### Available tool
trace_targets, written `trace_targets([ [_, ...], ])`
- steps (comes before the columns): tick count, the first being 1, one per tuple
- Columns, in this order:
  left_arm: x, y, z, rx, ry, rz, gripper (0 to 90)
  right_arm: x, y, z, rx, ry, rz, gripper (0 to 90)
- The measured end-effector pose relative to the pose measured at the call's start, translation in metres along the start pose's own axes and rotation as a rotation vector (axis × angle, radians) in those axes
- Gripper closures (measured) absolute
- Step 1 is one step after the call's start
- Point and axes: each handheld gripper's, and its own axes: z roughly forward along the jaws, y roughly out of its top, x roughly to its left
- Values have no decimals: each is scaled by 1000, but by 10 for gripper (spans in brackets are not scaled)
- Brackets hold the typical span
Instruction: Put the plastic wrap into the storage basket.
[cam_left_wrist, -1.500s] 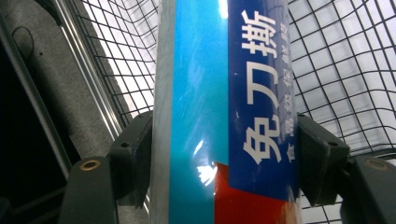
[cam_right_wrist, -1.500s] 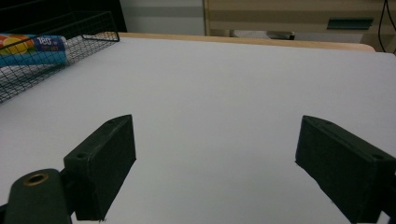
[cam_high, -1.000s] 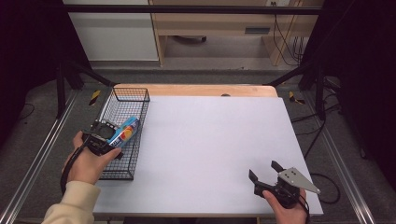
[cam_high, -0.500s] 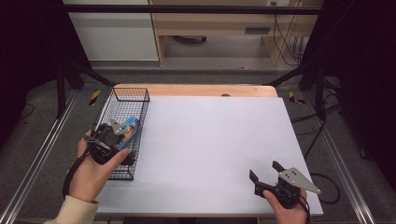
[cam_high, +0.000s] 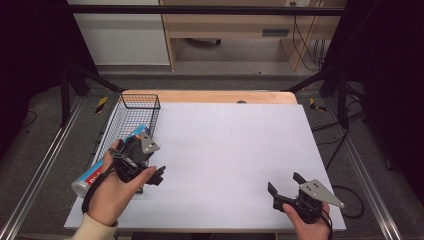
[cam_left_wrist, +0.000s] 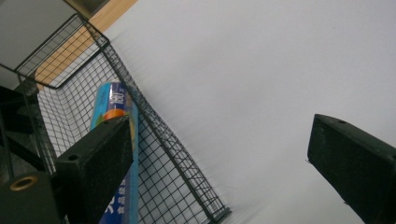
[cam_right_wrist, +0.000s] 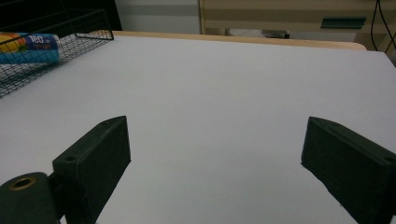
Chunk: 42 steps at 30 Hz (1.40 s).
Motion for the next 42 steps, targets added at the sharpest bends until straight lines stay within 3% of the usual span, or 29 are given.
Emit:
trace_targets([
  [4, -13, 10, 4, -19, -25, 41, 71, 0, 0, 0, 0, -2, 1, 77],
  [21, -51, 38, 20, -81, -98, 116, 75, -4, 0, -1, -7, -26, 2, 37],
  [28, -62, 36, 33, -102, -131, 129, 77, -6, 0, -2, -9, -31, 7, 37],
  [34, -76, 27, 55, -113, -193, 124, 77, -7, 0, -2, -12, -35, 7, 38],
  [39, -83, 23, 67, -119, -220, 139, 77, -7, 0, -3, -10, -33, 4, 38],
  [42, -87, 19, 76, -146, -249, 142, 78, -7, 0, -3, -10, -35, 3, 38],
])
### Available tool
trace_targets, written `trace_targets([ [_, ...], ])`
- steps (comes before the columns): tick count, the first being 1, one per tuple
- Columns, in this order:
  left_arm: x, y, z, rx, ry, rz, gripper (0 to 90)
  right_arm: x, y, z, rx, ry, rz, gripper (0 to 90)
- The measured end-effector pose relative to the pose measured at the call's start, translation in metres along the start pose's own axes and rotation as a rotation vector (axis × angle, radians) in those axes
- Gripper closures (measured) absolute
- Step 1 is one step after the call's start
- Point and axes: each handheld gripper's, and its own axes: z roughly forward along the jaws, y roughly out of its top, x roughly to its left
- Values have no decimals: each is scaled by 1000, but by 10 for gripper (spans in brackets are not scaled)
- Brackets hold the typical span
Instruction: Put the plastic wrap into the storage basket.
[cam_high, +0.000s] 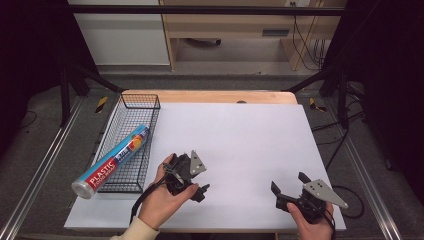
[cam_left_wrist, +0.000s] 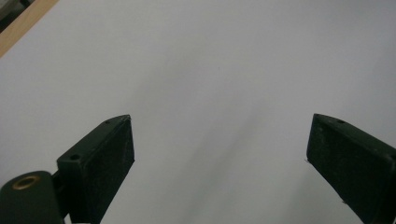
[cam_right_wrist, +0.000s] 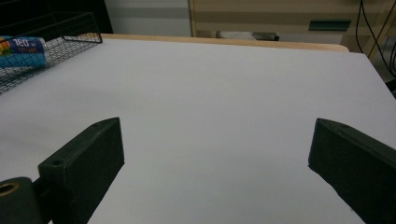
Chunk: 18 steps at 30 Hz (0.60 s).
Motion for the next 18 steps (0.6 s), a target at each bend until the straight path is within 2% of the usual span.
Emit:
trace_targets([
  [2, -1, -4, 10, -16, -27, 26, 77, 0, 0, 0, 1, 1, -1, 38],
  [9, -2, -23, 37, -50, -93, 46, 75, 0, 0, 2, 17, 3, -17, 35],
  [12, 0, -35, 46, -65, -123, 58, 74, -1, -3, 4, 48, -2, -32, 35],
  [15, 2, -48, 49, -110, -131, 49, 74, -1, -4, 6, 78, -8, -55, 32],
  [17, 2, -60, 47, -141, -139, 38, 74, -2, -5, 7, 94, -18, -53, 33],
  [18, 2, -65, 44, -156, -124, 44, 74, -2, -5, 7, 99, -22, -59, 33],
])
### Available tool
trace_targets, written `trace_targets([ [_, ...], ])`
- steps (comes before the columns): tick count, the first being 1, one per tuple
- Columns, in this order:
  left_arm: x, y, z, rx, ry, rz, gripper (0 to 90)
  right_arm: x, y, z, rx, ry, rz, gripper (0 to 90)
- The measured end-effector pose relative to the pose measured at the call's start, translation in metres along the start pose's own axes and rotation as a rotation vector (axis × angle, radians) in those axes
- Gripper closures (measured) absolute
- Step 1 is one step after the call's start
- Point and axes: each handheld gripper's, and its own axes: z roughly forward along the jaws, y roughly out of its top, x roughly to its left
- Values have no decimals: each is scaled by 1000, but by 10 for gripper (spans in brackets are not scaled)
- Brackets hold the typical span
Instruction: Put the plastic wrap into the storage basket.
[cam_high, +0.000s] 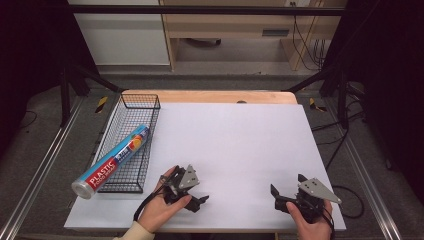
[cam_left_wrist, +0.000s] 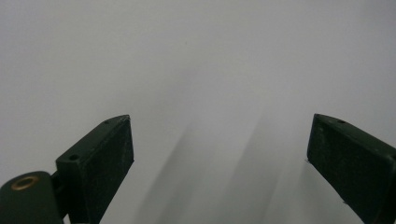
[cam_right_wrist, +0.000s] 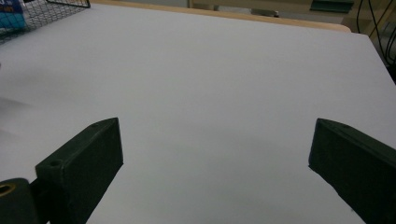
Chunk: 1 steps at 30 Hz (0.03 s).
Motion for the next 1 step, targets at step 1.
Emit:
trace_targets([
  [1, 0, -4, -6, -16, 18, 3, 74, 0, 0, 0, 5, -4, -8, 33],
])
